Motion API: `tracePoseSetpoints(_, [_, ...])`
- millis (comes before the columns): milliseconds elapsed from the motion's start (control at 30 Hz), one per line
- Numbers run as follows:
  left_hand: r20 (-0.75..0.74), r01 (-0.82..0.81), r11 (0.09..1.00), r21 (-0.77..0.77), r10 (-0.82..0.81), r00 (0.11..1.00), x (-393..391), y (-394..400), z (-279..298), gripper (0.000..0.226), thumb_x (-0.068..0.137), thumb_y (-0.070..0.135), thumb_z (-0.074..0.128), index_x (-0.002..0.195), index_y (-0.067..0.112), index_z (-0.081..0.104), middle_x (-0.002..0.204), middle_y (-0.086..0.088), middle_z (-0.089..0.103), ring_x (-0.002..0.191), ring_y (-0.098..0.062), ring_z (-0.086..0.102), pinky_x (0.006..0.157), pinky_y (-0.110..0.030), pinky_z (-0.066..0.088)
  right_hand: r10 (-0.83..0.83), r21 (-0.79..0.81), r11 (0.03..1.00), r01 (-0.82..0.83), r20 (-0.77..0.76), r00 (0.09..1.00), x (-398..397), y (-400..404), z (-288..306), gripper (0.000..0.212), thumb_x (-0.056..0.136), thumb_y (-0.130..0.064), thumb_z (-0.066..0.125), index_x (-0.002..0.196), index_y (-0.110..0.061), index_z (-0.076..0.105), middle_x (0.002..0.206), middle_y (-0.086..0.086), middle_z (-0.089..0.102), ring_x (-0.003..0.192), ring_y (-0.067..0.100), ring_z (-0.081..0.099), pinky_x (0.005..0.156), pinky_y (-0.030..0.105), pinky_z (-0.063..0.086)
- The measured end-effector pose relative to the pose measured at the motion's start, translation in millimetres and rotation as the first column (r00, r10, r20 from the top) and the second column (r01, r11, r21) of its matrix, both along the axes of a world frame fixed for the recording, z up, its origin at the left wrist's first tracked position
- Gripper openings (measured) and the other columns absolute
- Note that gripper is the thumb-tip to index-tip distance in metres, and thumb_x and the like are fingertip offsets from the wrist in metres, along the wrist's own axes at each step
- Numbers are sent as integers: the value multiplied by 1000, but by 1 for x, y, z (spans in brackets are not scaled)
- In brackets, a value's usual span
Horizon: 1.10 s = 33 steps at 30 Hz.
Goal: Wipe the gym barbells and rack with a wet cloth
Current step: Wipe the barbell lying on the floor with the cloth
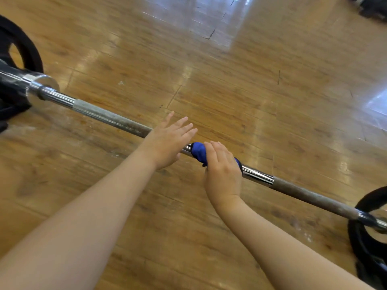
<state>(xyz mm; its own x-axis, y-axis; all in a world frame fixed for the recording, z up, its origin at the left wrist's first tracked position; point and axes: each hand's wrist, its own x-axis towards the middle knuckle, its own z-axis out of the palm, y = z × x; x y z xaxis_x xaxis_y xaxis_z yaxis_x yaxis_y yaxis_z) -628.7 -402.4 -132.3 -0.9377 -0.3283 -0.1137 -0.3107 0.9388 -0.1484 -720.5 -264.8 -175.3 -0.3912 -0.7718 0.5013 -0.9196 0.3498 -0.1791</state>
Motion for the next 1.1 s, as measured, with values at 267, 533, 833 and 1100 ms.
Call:
tracePoseSetpoints(267, [-334,-280,959,34,275,902,52,-43,-24,74,63,1,79,131,-5,50,137,-23,49,133,-39,38,113,-53,10,70,73,995,-72,33,997,43,-68,13,39,72,-3,37,98,-1,66,87,11,66,78,30,64,67,32,51])
tracePoseSetpoints(533, [-331,-352,935,43,346,878,47,-37,-25,65,74,7,72,133,-2,47,145,-19,40,140,-34,27,115,-47,-1,109,69,992,-106,-42,993,-7,0,10,39,75,-3,44,108,-3,65,102,10,67,84,28,65,70,34,51])
tracePoseSetpoints(833, [-247,-351,936,-32,332,910,48,-31,-16,64,94,17,50,149,8,18,158,-9,14,146,-24,5,113,-44,-12,-151,-7,989,151,-55,987,-48,84,12,45,59,11,59,102,-3,67,99,10,70,83,32,68,68,36,54])
tracePoseSetpoints(1100, [-239,-297,953,-52,277,931,40,-28,-17,65,96,15,45,151,9,10,159,-8,9,146,-23,2,113,-43,-13,38,-11,999,-38,-24,999,-20,19,13,42,57,4,70,99,-4,69,95,8,70,78,28,67,71,29,45])
